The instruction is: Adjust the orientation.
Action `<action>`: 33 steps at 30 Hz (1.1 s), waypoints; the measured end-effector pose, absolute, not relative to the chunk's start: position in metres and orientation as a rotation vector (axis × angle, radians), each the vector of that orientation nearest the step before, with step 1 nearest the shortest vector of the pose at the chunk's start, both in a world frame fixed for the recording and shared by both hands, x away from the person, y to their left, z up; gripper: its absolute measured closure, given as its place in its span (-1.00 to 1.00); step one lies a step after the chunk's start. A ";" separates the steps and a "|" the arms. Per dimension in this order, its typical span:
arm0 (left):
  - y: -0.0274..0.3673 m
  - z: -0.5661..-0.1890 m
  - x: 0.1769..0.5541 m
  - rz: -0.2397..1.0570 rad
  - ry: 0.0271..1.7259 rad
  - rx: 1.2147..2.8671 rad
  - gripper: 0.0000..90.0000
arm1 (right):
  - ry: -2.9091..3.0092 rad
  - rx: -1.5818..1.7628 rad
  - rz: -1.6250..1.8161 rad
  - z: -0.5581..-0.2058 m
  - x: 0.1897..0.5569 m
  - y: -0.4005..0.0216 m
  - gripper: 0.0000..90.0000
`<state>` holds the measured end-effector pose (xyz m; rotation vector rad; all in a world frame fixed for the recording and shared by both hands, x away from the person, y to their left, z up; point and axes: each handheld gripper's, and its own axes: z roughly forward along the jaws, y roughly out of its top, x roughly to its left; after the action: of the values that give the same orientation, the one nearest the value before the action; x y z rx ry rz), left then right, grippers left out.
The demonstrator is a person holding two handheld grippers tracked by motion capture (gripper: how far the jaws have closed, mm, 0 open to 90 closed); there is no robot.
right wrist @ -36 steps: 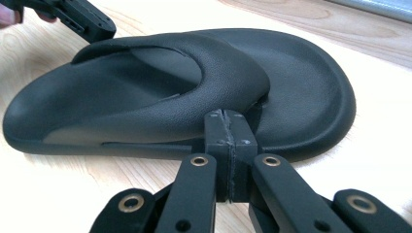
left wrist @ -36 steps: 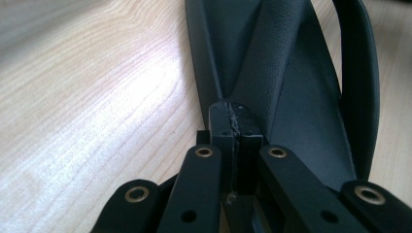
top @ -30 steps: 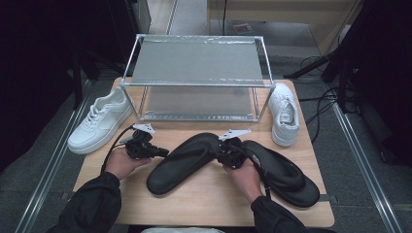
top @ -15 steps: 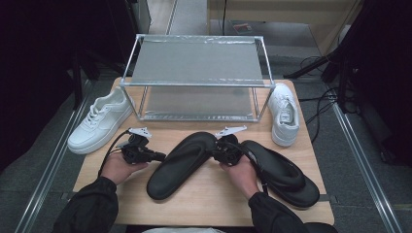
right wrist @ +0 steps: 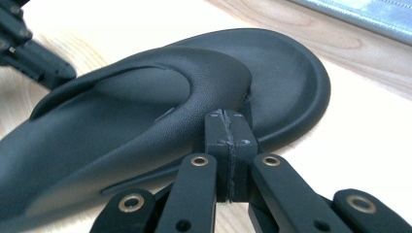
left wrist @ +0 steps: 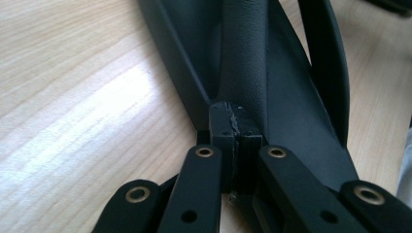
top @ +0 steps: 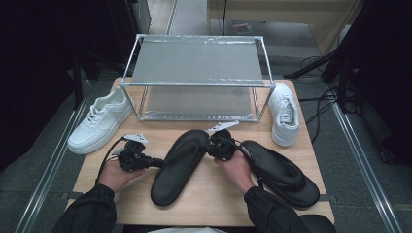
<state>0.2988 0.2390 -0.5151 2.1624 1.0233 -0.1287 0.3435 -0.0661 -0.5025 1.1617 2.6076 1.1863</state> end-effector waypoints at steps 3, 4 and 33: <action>0.239 -0.515 0.297 -0.125 1.019 2.167 1.00 | 2.604 1.160 1.187 -0.503 0.346 -0.064 1.00; 0.239 -0.514 0.296 -0.121 1.022 2.171 1.00 | 2.605 1.156 1.187 -0.503 0.348 -0.061 1.00; 0.238 -0.499 0.296 -0.144 0.965 2.125 0.63 | 2.561 1.096 1.210 -0.497 0.366 -0.055 0.70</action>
<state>0.2956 0.2382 -0.4992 2.1253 0.9653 -0.1439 0.3660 -0.0550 -0.4970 1.0961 2.5606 1.2102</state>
